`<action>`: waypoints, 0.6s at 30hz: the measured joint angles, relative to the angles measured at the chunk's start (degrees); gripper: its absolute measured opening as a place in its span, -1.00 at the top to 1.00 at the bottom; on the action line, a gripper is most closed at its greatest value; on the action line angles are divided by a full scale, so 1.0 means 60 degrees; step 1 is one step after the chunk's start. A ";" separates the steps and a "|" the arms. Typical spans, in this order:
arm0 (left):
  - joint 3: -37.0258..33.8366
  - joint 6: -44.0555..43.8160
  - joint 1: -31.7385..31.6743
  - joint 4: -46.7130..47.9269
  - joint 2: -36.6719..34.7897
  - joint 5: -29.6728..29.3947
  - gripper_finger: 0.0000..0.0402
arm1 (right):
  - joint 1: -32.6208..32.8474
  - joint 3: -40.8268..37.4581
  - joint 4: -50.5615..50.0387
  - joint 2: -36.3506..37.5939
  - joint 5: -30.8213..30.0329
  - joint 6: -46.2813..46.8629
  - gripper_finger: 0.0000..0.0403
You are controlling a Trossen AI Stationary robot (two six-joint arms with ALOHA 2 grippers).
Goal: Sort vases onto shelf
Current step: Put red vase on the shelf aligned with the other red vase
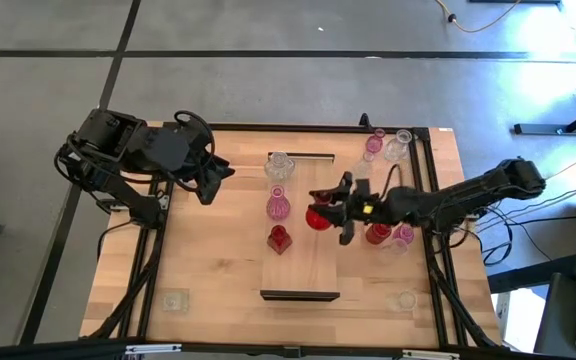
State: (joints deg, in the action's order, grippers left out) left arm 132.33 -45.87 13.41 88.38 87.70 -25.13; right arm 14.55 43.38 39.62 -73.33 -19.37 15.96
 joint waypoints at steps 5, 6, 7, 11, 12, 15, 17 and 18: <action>0.0000 0.0090 -0.0073 0.0000 0.0000 -0.0013 0.41 | 0.0327 0.0000 0.1090 -0.0932 -0.0674 -0.0153 0.35; 0.0000 0.0150 -0.0073 0.0000 0.0000 -0.0020 0.41 | 0.0384 0.0000 0.1232 -0.1073 -0.0771 -0.0236 0.35; 0.0000 0.0182 -0.0073 0.0000 0.0000 -0.0034 0.41 | 0.0408 0.0000 0.1285 -0.1212 -0.0774 -0.0246 0.35; 0.0000 0.0257 -0.0073 0.0018 0.0002 -0.0031 0.41 | 0.0399 0.0000 0.1163 -0.1621 -0.0756 -0.0204 0.35; 0.0000 0.0259 -0.0073 0.0054 0.0004 -0.0031 0.41 | 0.0399 0.0000 0.1166 -0.1701 -0.0738 -0.0156 0.35; 0.0000 0.0259 -0.0073 0.0285 0.0004 -0.0031 0.41 | 0.0396 0.0000 0.1145 -0.1887 -0.0729 -0.0031 0.35; 0.0000 0.0259 -0.0073 0.0288 0.0004 -0.0031 0.41 | 0.0396 0.0000 0.1097 -0.1970 -0.0688 0.0037 0.35; 0.0000 0.0259 -0.0073 0.0288 0.0004 -0.0031 0.41 | 0.0401 0.0000 0.1072 -0.2005 -0.0670 0.0083 0.35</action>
State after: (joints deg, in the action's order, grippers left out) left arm 132.33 -44.31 12.97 90.11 87.72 -25.32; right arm 16.96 43.38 46.05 -85.36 -23.39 16.45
